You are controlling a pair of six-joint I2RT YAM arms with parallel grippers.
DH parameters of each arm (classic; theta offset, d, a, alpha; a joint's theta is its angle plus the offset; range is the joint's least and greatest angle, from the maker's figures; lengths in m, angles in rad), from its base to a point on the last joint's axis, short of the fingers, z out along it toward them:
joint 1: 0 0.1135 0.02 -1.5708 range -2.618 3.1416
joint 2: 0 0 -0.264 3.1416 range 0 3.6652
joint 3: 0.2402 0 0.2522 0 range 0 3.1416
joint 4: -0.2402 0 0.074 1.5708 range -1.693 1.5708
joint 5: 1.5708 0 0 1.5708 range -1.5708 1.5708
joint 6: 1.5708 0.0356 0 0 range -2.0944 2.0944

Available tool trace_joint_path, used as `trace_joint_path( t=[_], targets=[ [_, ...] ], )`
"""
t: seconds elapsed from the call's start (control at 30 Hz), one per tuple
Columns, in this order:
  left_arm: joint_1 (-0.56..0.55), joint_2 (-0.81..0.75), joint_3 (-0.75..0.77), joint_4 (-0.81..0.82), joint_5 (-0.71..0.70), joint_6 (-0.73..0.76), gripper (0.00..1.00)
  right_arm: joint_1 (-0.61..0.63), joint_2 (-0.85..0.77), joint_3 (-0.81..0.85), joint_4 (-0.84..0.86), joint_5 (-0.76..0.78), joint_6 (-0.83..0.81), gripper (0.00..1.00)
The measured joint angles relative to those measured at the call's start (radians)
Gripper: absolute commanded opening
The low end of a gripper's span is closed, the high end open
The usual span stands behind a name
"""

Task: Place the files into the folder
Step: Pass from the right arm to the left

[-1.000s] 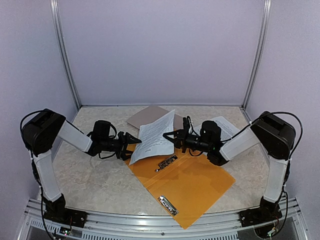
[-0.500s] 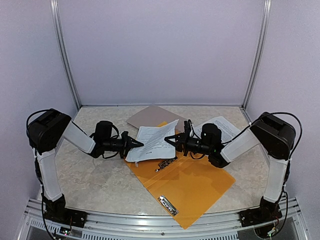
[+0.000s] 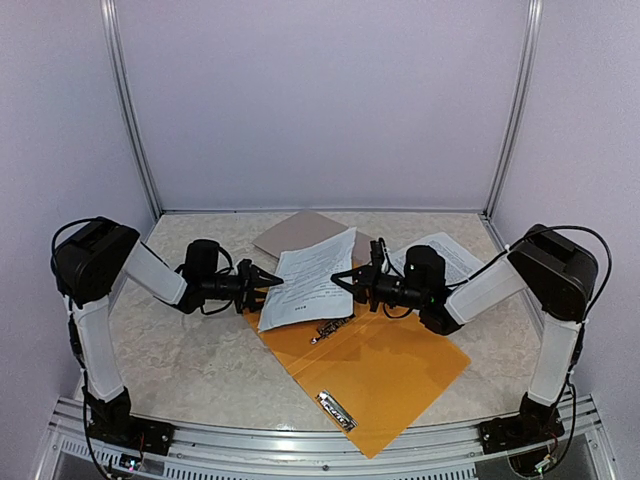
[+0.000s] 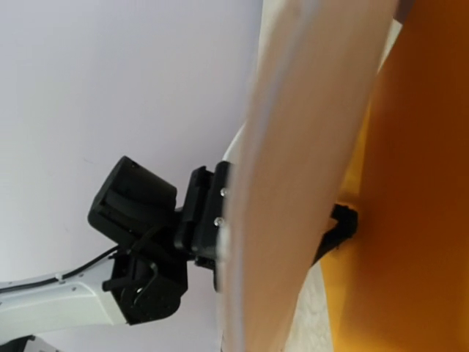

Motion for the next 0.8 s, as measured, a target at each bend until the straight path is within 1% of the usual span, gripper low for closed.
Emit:
trace_joint_path(
  t=[0.07, 0.27, 0.43, 0.67, 0.8],
  targets=[
    [0.003, 0.000, 0.000, 0.002, 0.006, 0.001, 0.46, -0.002, -0.002, 0.001, -0.005, 0.000, -0.002, 0.00],
    [0.004, 0.026, 0.026, 0.022, 0.040, 0.001, 0.36, -0.004, -0.002, 0.002, -0.019, -0.001, -0.005, 0.00],
    [0.013, 0.066, 0.042, 0.057, 0.064, -0.009, 0.36, -0.004, -0.003, 0.002, -0.033, 0.000, -0.011, 0.00],
    [0.047, 0.069, 0.051, 0.061, 0.082, -0.007, 0.36, -0.008, -0.010, 0.002, -0.040, -0.001, -0.018, 0.00],
    [0.054, 0.072, 0.063, 0.061, 0.090, -0.005, 0.33, -0.012, -0.021, 0.001, -0.055, -0.001, -0.026, 0.00]
  ],
)
